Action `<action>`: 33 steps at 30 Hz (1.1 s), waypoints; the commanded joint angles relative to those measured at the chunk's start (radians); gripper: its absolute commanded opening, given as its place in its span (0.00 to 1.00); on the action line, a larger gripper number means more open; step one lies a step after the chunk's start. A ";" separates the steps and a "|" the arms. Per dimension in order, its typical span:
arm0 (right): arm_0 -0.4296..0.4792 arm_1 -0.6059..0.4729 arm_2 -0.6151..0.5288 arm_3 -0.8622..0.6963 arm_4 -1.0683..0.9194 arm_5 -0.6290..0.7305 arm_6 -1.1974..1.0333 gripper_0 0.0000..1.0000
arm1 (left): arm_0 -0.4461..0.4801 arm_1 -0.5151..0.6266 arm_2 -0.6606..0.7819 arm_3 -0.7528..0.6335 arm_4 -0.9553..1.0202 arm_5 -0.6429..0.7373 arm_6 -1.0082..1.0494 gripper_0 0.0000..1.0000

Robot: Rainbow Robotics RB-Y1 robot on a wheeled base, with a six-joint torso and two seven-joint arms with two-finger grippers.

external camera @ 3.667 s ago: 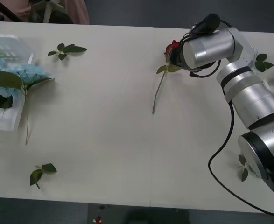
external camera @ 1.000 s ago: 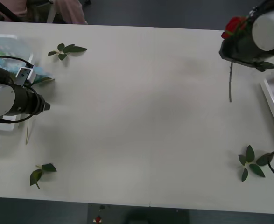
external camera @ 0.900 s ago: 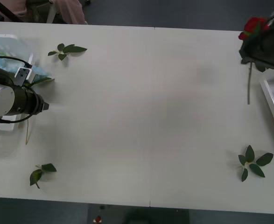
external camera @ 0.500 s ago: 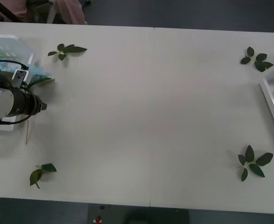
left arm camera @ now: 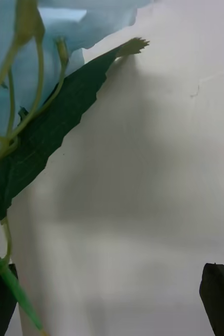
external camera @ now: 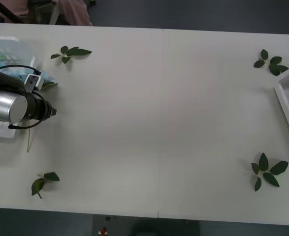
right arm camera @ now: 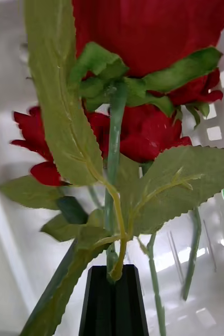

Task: Put the red flowers into the right box and the blue flowers into the left box

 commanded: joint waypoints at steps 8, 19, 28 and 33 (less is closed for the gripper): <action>-0.011 -0.023 0.077 0.168 0.026 -0.262 0.064 0.84 | -0.038 0.015 0.002 0.032 0.004 -0.040 -0.013 0.83; -0.015 -0.021 0.028 -0.133 -0.024 -0.010 0.093 1.00 | -0.038 0.015 0.003 0.032 0.001 -0.048 0.002 0.00; -0.016 0.039 -0.020 -0.405 -0.239 0.188 0.195 1.00 | -0.042 0.018 0.014 0.030 -0.014 -0.049 0.002 0.00; -0.016 0.118 -0.092 -0.475 -0.376 0.240 0.335 1.00 | -0.090 0.018 0.012 0.026 -0.014 0.020 -0.004 0.00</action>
